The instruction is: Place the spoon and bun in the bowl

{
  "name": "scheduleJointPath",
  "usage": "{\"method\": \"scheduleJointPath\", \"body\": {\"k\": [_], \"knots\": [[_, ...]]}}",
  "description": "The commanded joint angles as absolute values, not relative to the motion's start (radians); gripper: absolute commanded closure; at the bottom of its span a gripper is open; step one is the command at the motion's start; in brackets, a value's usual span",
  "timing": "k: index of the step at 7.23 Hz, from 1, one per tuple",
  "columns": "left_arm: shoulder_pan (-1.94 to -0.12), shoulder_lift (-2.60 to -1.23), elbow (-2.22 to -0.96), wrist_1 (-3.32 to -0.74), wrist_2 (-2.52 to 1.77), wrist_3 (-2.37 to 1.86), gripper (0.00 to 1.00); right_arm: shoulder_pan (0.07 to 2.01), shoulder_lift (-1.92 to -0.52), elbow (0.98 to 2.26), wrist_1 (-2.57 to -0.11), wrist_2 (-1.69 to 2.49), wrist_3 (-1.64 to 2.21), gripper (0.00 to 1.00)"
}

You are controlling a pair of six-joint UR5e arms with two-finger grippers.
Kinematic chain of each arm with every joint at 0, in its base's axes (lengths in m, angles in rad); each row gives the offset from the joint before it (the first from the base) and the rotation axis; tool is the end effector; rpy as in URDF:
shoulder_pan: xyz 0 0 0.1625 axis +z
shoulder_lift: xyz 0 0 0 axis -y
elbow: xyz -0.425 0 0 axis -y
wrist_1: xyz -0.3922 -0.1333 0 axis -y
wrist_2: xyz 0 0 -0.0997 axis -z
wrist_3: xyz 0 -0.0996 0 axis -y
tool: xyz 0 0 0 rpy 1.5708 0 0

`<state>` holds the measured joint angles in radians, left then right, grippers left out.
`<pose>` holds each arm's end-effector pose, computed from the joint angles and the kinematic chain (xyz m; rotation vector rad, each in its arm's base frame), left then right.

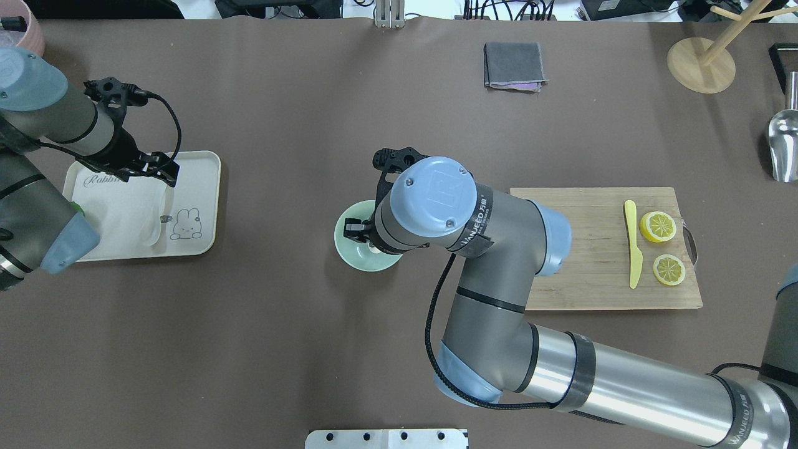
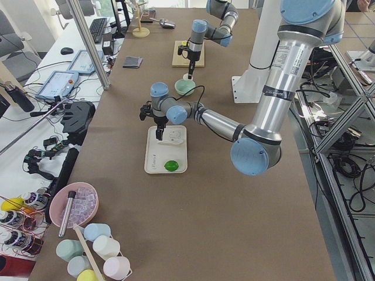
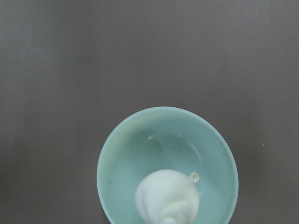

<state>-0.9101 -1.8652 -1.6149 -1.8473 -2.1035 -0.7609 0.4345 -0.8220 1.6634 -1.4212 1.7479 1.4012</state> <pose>0.3177 -0.5436 0.4515 0.1183 0.7816 0.0688 -0.5747 -0.3943 0.1517 0.1391 -0.9926 0.1546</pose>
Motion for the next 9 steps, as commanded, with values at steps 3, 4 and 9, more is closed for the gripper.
{"method": "scheduleJointPath", "body": {"k": [3, 4, 9], "knots": [[-0.835, -1.861, -1.612, -1.925, -2.102, -0.891, 0.07, 0.442, -0.785, 1.602, -1.419, 1.717, 1.405, 0.01], [-0.834, -1.850, -1.618, -1.925, -2.100, -0.894, 0.07, 0.451, -0.788, 1.620, -1.420, 1.730, 1.405, 0.00], [-0.833, -1.784, -1.597, -1.999, -2.099, -0.867, 0.14, 0.555, -1.009, 1.819, -1.424, 1.859, 1.372, 0.00]]}}
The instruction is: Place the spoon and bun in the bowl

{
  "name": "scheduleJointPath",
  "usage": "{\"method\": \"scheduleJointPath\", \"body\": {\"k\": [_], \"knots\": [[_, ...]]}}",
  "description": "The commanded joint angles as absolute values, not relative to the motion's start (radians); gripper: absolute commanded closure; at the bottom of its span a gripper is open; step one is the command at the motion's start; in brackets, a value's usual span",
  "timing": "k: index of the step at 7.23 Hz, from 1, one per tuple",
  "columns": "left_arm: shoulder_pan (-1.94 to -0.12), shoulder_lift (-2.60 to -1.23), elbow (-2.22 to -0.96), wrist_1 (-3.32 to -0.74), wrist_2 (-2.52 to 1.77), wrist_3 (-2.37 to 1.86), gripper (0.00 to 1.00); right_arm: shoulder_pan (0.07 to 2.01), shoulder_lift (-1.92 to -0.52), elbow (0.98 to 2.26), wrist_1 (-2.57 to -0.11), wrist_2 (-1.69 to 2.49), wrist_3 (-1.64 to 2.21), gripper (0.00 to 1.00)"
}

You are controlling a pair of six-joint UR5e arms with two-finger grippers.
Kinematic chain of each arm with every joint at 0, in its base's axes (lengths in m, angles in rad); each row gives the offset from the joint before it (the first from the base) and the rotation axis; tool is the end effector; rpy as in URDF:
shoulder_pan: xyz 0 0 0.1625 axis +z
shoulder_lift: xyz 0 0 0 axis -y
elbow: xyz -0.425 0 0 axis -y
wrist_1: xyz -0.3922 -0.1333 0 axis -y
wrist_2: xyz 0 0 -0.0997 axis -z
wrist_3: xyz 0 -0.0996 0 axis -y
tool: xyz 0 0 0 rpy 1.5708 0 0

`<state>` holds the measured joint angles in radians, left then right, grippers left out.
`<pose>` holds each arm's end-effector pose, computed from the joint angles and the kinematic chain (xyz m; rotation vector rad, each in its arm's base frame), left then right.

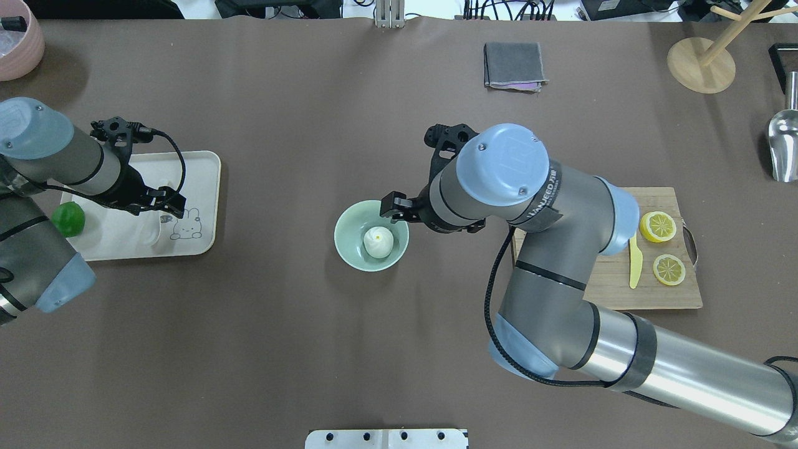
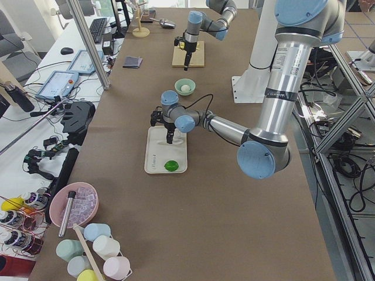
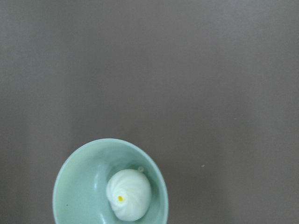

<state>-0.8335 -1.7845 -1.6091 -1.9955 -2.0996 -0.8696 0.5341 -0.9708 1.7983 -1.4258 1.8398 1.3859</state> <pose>0.3429 -0.5011 0.4846 0.0927 0.8273 0.0543 -0.4972 -0.4182 0.1962 0.1085 -0.9925 0.1890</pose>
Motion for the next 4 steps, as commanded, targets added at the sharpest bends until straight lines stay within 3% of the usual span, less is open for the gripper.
{"method": "scheduleJointPath", "body": {"k": [1, 3, 4], "knots": [[-0.833, -1.787, -1.585, -2.002, -2.098, -0.867, 0.16, 0.555, -1.011, 1.818, -1.422, 1.852, 1.373, 0.00], [-0.831, -1.798, -1.557, -2.005, -2.100, -0.867, 0.28, 0.557, -1.019, 1.815, -1.422, 1.848, 1.371, 0.00], [-0.831, -1.815, -1.551, -2.003, -2.102, -0.870, 0.54, 0.557, -1.026, 1.818, -1.420, 1.845, 1.371, 0.00]]}}
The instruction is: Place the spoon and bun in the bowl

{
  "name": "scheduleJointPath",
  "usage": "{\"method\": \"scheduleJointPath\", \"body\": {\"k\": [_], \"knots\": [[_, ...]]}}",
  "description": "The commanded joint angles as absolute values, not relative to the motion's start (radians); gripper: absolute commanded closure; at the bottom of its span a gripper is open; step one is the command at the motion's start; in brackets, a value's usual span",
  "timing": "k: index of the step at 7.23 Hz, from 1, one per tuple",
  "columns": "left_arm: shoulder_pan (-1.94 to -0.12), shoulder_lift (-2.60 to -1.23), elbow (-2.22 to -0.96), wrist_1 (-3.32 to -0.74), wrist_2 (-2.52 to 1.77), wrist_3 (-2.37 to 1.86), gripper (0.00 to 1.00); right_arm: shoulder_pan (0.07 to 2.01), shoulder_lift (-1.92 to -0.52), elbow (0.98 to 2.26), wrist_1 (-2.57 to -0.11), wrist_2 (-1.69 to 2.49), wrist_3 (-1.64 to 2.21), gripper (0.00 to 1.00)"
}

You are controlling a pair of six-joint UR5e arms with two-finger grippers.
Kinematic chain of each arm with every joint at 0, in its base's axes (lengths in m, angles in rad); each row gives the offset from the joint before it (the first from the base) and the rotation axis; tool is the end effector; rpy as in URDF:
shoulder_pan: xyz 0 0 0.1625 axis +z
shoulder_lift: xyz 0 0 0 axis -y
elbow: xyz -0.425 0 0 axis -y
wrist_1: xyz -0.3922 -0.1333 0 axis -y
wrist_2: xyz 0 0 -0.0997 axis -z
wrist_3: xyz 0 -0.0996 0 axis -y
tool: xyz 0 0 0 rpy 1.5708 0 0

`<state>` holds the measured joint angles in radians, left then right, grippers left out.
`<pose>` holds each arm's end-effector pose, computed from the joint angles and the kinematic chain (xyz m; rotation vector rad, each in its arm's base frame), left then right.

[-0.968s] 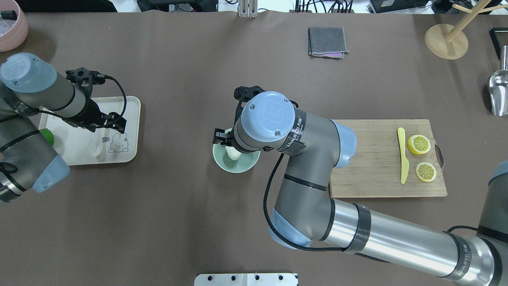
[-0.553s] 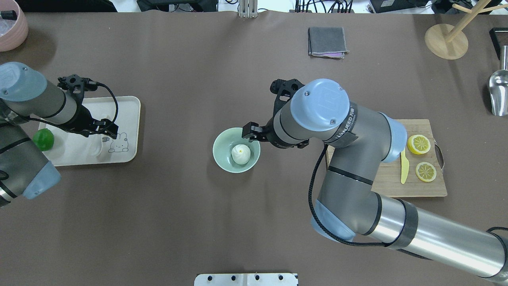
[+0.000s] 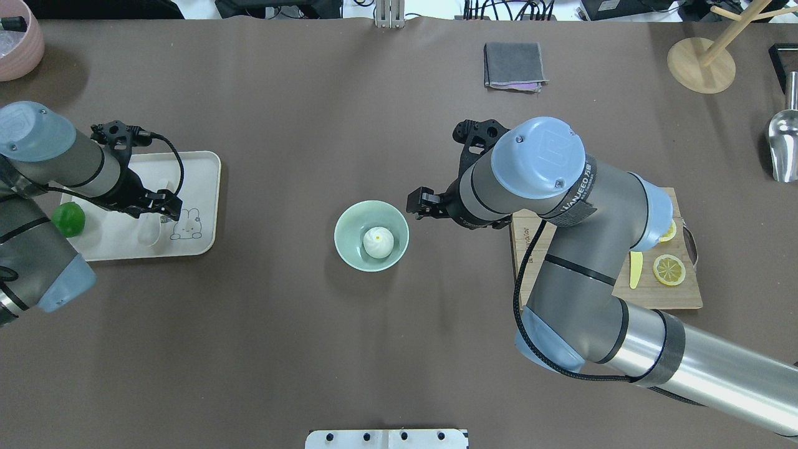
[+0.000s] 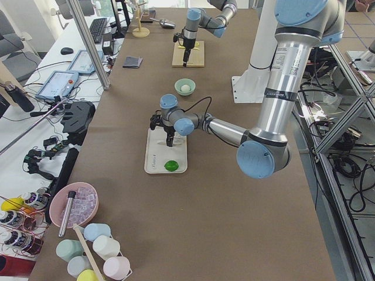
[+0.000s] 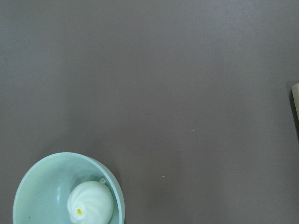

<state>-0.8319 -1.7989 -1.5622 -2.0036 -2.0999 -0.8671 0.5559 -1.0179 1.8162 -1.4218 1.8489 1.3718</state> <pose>0.3497 -0.5071 0.4989 0.0753 0.8114 0.0515 -0.4817 -0.4240 0.2183 0.1081 -0.9704 0.1965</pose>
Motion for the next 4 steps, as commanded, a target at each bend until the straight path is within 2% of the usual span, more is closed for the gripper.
{"method": "scheduleJointPath", "body": {"k": [1, 2, 4], "knots": [[-0.831, -1.813, -1.552, -2.002, -2.102, -0.867, 0.90, 0.558, -1.026, 1.818, -1.420, 1.845, 1.371, 0.00], [-0.831, -1.815, -1.551, -2.002, -2.102, -0.867, 1.00, 0.560, -1.026, 1.819, -1.420, 1.844, 1.371, 0.00], [-0.834, -1.830, -1.560, -2.000, -2.109, -0.867, 1.00, 0.560, -1.026, 1.816, -1.420, 1.844, 1.371, 0.00]]}}
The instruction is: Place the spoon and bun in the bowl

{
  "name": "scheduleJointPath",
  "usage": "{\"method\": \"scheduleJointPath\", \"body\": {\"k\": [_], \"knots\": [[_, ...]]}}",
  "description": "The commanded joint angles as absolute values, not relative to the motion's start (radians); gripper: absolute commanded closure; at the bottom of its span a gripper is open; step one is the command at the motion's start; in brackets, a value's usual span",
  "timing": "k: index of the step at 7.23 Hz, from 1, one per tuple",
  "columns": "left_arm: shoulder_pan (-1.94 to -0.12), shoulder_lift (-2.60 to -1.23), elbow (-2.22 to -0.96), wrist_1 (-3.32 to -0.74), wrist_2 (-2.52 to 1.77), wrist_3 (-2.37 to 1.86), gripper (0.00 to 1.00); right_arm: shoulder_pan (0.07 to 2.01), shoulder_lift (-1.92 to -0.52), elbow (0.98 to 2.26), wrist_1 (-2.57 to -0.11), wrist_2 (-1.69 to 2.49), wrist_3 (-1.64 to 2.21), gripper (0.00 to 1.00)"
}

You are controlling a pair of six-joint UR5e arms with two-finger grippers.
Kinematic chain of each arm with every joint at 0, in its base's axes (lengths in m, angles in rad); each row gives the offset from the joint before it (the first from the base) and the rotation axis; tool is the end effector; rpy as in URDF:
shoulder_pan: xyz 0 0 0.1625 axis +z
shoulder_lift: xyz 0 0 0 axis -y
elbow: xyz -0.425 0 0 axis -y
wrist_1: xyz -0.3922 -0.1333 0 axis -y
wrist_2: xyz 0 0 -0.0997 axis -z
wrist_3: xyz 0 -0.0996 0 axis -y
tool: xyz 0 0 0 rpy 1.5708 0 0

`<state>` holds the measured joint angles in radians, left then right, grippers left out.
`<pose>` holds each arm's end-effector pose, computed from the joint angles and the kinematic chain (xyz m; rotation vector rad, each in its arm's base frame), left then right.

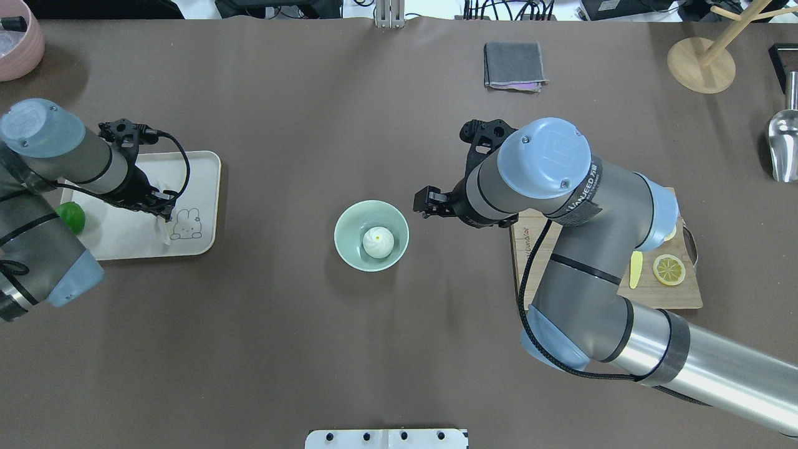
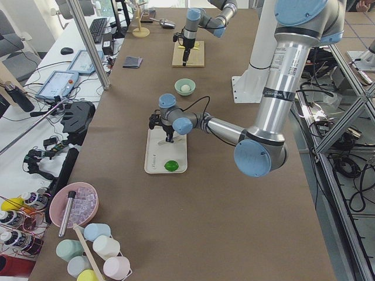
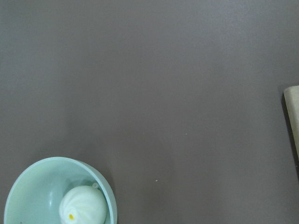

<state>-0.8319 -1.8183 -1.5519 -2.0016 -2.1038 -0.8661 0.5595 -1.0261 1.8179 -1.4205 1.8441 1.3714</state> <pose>0.3547 -0.5121 0.4924 0.0779 0.8185 0.0557 -0.4791 -0.4256 0.2227 0.1121 -0.9642 0.2027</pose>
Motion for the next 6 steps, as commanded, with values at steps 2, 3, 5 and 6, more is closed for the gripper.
{"method": "scheduleJointPath", "body": {"k": [2, 3, 5, 6], "knots": [[-0.833, -1.906, -1.615, -1.990, -2.112, -0.899, 1.00, 0.589, -1.028, 1.824, -1.420, 1.862, 1.370, 0.00], [-0.812, -1.981, -1.615, -1.988, -2.111, -0.992, 1.00, 0.615, -1.044, 1.825, -1.420, 1.879, 1.356, 0.00], [-0.695, -2.107, -1.602, -1.983, -2.077, -1.128, 1.00, 0.708, -1.171, 1.906, -1.420, 1.975, 1.202, 0.00], [-0.630, -2.155, -1.592, -1.982, -2.007, -1.156, 1.00, 0.766, -1.228, 1.926, -1.420, 2.029, 1.115, 0.00]]}}
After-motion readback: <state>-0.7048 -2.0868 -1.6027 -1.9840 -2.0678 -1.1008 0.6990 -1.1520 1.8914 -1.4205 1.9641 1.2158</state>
